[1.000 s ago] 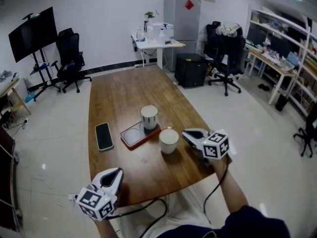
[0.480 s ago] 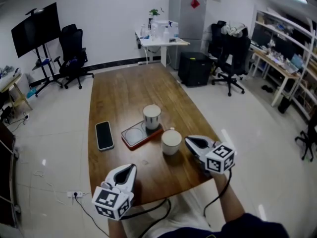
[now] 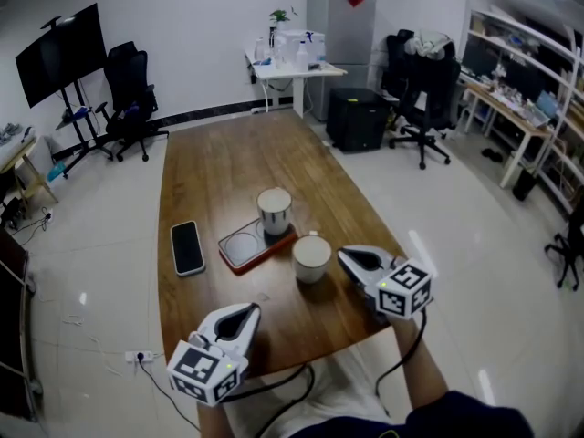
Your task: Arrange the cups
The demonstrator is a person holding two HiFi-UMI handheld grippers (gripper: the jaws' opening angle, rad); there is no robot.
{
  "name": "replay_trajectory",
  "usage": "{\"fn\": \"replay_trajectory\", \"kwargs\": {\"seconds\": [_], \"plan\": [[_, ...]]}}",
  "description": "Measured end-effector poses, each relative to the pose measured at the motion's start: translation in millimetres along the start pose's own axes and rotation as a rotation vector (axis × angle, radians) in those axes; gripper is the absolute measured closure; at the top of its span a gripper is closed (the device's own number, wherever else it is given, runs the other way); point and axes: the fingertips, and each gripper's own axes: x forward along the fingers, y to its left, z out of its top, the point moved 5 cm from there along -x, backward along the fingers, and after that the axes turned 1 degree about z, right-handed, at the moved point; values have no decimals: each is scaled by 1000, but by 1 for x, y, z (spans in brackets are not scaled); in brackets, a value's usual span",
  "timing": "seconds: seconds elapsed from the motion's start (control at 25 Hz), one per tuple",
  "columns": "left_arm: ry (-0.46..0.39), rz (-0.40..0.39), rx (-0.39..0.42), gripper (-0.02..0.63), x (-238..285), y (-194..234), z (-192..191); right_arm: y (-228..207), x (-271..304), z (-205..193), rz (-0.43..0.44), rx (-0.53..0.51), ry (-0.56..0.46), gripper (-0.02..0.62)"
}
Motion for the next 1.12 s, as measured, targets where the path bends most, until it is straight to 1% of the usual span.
{"fn": "replay_trajectory", "kwargs": {"seconds": [0.32, 0.64, 0.92, 1.0, 1.12], "plan": [[0, 9, -1, 604, 0, 2, -4, -1, 0, 0, -3, -4, -1, 595], [-2, 54, -12, 604, -1, 5, -2, 1, 0, 0, 4, 2, 1, 595], [-2, 48, -11, 604, -1, 5, -3, -1, 0, -1, 3, -3, 2, 595], [-3, 73, -17, 606, 0, 7, -3, -3, 0, -2, 5, -3, 1, 595], [-9, 157, -29, 604, -1, 14, -3, -1, 1, -1, 5, 0, 0, 595]]}}
